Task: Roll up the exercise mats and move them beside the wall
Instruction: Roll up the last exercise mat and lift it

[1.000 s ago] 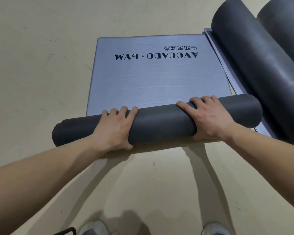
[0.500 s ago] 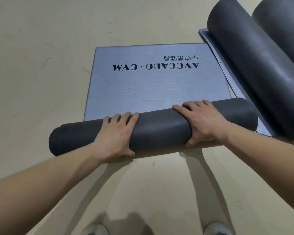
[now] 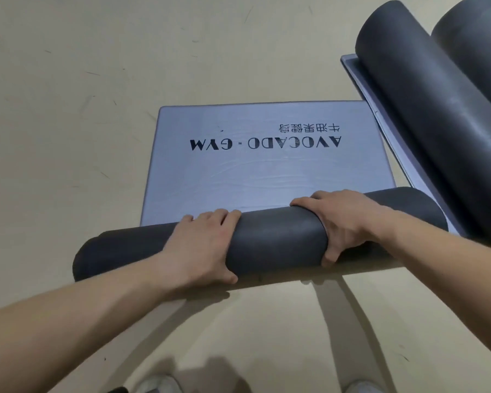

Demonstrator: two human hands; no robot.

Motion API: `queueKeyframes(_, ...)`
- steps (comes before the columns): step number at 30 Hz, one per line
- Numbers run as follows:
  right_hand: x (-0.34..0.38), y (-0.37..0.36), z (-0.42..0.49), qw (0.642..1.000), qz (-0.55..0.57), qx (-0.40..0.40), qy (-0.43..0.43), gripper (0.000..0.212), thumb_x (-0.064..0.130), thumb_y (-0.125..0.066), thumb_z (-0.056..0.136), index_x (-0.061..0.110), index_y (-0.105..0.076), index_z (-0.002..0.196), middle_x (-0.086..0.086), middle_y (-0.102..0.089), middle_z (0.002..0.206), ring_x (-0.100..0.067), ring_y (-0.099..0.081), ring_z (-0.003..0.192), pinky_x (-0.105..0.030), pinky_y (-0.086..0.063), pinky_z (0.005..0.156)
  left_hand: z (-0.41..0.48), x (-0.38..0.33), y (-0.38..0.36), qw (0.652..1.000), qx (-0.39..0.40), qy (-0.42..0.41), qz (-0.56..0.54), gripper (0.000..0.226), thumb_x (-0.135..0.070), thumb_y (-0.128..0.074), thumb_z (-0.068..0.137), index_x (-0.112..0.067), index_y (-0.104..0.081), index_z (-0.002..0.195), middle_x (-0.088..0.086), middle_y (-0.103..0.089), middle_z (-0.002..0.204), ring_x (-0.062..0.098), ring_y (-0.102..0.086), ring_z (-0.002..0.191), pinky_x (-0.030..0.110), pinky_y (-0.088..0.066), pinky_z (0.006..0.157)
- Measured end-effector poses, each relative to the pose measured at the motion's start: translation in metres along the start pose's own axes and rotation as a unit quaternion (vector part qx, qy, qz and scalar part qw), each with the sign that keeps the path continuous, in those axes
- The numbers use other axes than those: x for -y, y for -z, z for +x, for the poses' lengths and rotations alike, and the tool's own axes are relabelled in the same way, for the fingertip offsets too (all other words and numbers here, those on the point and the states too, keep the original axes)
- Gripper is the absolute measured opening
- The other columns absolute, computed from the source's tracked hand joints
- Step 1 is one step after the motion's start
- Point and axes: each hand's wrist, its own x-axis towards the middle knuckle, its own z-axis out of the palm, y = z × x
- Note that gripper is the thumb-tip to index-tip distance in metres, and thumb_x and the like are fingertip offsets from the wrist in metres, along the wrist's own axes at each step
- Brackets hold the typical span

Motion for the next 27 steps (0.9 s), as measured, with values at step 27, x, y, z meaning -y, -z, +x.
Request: queueKeyframes(27, 0.036, -0.026, -0.006, 0.991, -0.033, -0.131, -0.015, 0.137, 0.082, -0.077, 0.044, 0.031, -0.016, 0.156, -0.002, -0.043, 0.146, -0.029, -0.047, 0.129, -0.047, -0.034, 0.113, 0.046, 0.059, 0.03, 0.962, 0.186, -0.041, -0.195, 0.12, -0.048, -0.101, 0.05, -0.047, -0.032, 0.148, -0.015, -0.056, 0.13, 0.018, -0.054, 0.122, 0.035, -0.043, 0.105)
